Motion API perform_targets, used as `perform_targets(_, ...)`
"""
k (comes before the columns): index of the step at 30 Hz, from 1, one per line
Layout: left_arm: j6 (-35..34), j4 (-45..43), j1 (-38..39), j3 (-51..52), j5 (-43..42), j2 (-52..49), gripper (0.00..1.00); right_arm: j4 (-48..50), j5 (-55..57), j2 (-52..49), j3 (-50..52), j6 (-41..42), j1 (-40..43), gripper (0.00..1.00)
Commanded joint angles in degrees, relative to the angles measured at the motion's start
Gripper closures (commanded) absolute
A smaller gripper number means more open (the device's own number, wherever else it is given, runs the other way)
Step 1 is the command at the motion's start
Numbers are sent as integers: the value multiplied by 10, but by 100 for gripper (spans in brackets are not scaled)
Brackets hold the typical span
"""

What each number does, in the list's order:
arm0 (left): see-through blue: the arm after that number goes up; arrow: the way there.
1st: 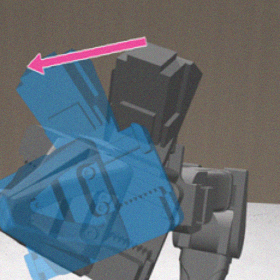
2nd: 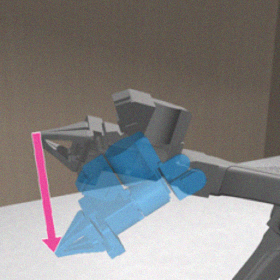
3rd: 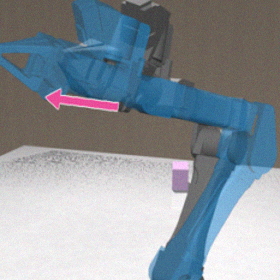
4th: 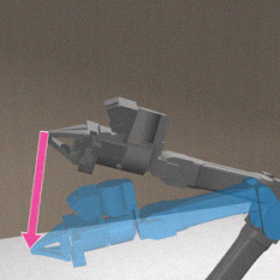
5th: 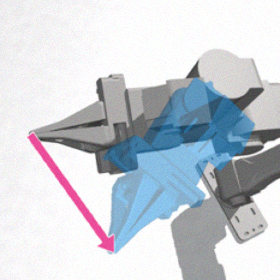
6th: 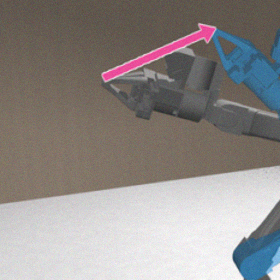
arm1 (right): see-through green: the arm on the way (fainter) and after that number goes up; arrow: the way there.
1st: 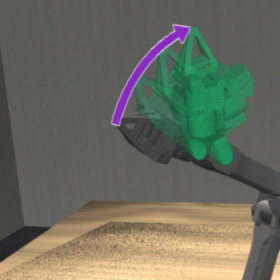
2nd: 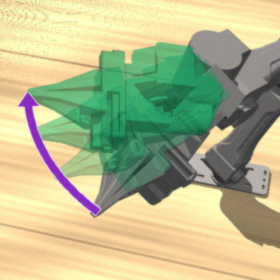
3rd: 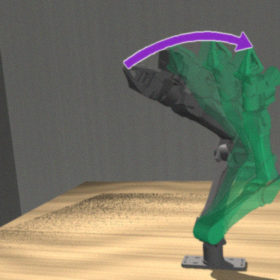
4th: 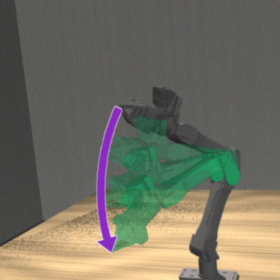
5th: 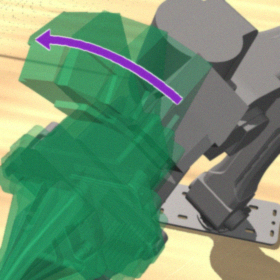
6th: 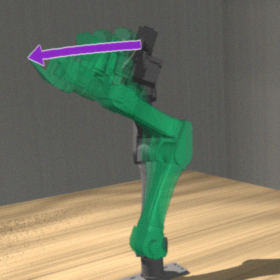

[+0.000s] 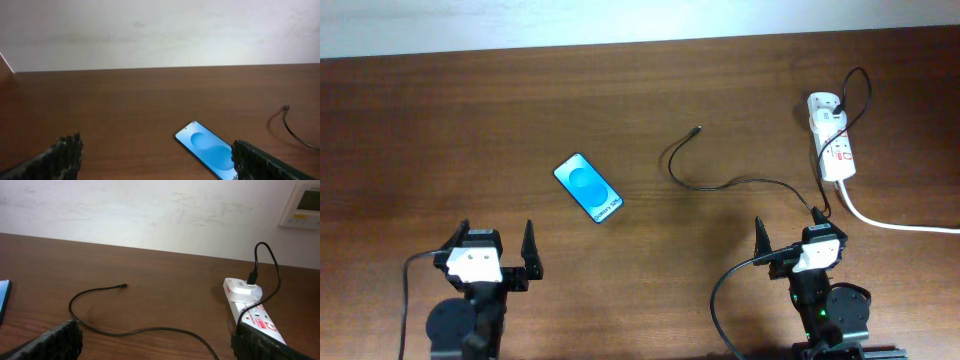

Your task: Plug charger to phone and switch on socket

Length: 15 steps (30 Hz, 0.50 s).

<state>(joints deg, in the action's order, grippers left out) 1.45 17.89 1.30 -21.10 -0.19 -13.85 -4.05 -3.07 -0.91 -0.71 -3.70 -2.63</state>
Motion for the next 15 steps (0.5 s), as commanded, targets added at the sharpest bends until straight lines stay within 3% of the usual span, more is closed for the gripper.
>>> perform_targets(1,-9,-2,-3,-36,-36,-35,0,0,-8,6,4,-4,-3,1)
perform_targets(15,-9,-8,-3,-94,-80,-200,1,0,-8,5,4,-4,-3,2)
